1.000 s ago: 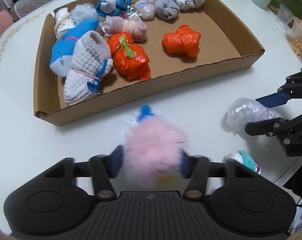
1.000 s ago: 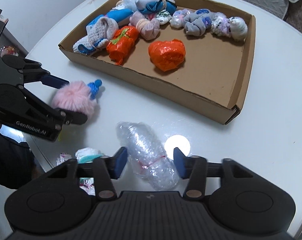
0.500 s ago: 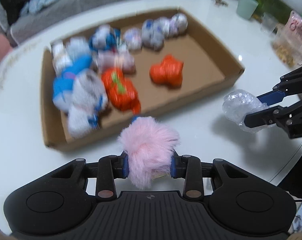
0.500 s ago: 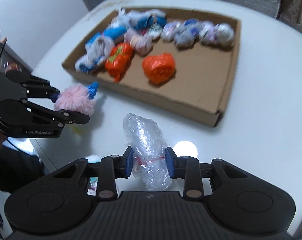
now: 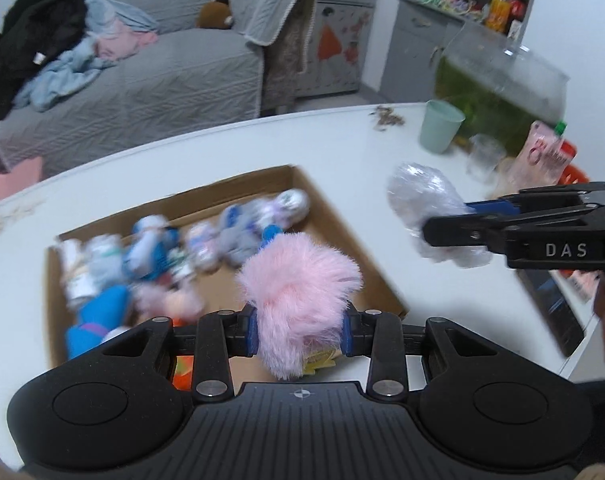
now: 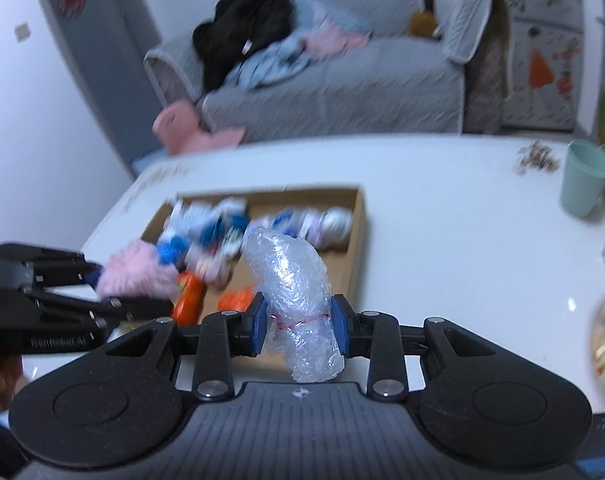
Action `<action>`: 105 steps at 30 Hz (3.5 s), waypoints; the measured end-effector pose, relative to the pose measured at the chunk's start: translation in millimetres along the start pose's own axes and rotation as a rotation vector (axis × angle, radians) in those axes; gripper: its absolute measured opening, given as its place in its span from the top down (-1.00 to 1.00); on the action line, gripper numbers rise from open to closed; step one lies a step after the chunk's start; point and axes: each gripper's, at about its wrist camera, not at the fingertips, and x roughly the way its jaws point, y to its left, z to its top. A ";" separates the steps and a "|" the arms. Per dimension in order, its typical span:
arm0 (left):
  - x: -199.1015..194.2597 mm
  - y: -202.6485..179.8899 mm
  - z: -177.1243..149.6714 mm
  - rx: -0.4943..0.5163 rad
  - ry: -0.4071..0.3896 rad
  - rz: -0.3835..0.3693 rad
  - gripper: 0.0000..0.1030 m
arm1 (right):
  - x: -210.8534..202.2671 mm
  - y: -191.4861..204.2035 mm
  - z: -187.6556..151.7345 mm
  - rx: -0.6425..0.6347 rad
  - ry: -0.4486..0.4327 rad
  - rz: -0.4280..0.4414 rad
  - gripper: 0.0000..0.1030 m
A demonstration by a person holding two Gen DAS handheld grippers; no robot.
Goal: Organize objects
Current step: 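Carry the pink pompom and plastic bundle over the tray with both tools, then lower the pompom and plastic bundle into the tray, opening both tools, then grasp a striped white bundle with left tool while right tool grasps another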
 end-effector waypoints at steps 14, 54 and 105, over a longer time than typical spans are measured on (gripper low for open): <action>101.4 17.7 -5.5 0.060 0.150 0.054 0.19 | 30.6 -11.0 19.1 0.003 0.000 -0.024 0.41; 133.7 36.7 23.4 0.145 0.125 0.203 0.16 | 128.4 -5.7 29.8 -0.053 0.221 -0.015 0.36; -39.4 -58.3 -170.3 -0.037 0.114 0.209 -0.72 | 40.1 66.7 -67.9 -0.304 0.386 0.133 -0.49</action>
